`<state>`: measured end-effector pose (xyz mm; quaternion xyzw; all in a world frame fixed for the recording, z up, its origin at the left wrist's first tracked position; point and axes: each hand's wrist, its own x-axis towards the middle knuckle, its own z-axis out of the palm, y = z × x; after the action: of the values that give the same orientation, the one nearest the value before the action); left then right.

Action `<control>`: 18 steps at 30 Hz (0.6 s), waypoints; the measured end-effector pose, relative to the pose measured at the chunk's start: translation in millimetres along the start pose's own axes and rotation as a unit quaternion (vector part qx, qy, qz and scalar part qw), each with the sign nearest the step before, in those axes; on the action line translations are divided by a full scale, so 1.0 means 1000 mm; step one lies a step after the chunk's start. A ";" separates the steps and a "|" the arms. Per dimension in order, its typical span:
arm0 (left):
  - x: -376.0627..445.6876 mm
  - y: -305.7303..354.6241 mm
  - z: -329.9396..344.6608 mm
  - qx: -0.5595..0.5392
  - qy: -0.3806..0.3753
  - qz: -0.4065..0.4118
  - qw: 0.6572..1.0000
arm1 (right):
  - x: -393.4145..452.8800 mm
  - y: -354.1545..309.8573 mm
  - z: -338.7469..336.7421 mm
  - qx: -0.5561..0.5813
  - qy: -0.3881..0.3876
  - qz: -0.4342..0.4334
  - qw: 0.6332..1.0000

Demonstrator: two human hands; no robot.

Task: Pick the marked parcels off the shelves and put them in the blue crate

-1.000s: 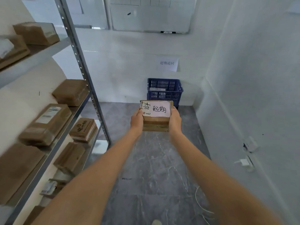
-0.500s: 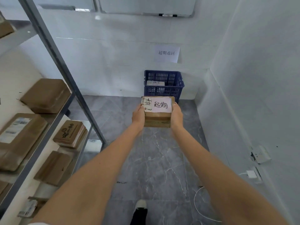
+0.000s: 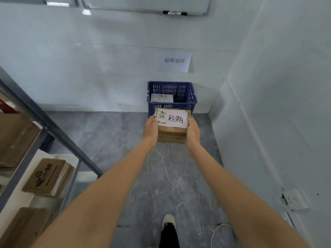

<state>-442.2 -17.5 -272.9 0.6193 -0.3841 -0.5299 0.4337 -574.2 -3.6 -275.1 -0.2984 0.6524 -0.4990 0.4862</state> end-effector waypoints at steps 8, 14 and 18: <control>0.113 0.031 0.051 -0.007 -0.004 -0.025 1.000 | 0.135 -0.031 0.010 -0.018 -0.012 0.016 1.000; 0.209 0.051 0.075 0.002 -0.011 -0.040 0.999 | 0.229 -0.050 0.034 -0.003 -0.021 0.031 0.999; 0.281 0.062 0.089 0.020 -0.035 -0.064 0.997 | 0.293 -0.060 0.048 -0.010 -0.004 0.037 0.999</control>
<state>-490.7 -312.3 -310.8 0.6323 -0.3693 -0.5701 0.3725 -637.5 -296.4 -318.1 -0.2812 0.6657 -0.4732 0.5039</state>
